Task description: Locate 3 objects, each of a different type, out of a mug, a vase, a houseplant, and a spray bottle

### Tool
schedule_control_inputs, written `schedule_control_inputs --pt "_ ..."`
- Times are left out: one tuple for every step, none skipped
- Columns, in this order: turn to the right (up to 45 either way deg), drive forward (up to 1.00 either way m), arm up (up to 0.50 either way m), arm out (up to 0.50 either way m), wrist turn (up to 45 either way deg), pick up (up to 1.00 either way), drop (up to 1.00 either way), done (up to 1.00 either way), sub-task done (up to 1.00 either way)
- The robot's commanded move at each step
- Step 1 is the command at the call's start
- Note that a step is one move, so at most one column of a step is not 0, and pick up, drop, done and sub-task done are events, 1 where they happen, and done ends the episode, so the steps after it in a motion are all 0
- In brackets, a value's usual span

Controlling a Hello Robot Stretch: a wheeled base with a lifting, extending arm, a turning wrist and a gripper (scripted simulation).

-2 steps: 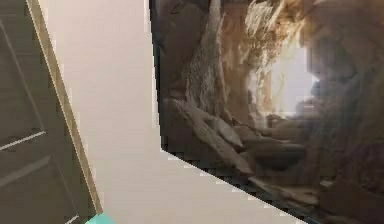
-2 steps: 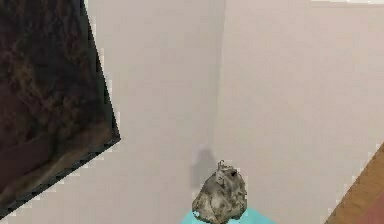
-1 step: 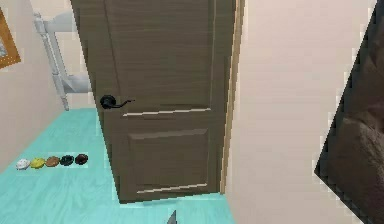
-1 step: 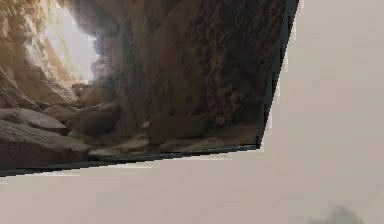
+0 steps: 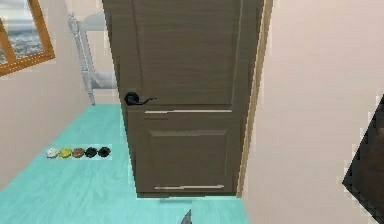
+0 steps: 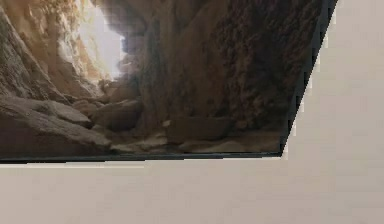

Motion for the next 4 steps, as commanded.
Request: schedule_control_inputs --pt "0.0 0.10 0.00 0.00 0.0 0.00 0.00 0.00 0.00" --pt "-27.0 0.00 0.00 0.00 0.0 0.00 0.00 0.00 0.00" --pt "0.0 0.30 0.00 0.00 0.0 0.00 0.00 0.00 0.00" --pt "-6.0 0.00 0.00 0.00 0.0 0.00 0.00 0.00 0.00"
